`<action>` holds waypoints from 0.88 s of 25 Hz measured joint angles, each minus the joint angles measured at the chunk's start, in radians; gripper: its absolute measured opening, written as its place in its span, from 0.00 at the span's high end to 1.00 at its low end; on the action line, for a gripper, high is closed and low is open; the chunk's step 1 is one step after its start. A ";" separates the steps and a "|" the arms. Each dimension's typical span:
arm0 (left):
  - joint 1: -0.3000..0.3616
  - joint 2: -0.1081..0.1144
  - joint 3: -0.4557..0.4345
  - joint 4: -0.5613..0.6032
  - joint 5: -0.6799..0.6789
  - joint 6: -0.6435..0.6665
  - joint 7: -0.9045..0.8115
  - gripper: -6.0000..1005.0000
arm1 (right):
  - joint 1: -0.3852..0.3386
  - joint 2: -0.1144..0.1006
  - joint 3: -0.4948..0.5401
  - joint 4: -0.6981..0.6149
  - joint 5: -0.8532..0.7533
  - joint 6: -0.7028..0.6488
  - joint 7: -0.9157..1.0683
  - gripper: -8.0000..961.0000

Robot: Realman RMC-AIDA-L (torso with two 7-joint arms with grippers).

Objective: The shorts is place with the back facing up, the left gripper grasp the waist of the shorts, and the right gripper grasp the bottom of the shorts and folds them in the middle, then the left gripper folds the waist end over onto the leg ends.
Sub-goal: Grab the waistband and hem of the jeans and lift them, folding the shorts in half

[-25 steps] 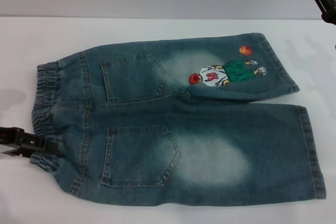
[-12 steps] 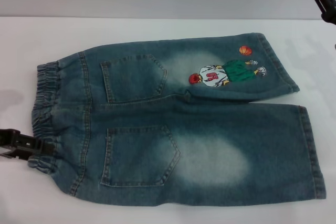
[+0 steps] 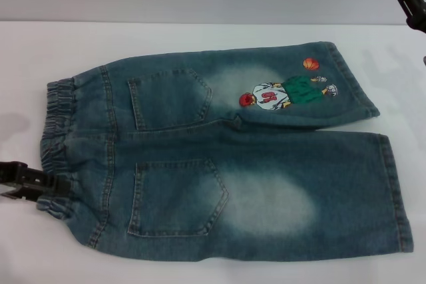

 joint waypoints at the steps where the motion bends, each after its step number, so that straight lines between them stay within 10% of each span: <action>1: -0.001 -0.001 -0.001 0.000 0.000 -0.001 -0.007 0.22 | 0.000 0.000 0.000 0.000 0.000 0.001 0.000 0.41; 22: -0.020 0.046 0.002 0.011 0.046 -0.001 -0.151 0.22 | -0.003 0.000 0.000 -0.006 0.000 0.002 -0.008 0.41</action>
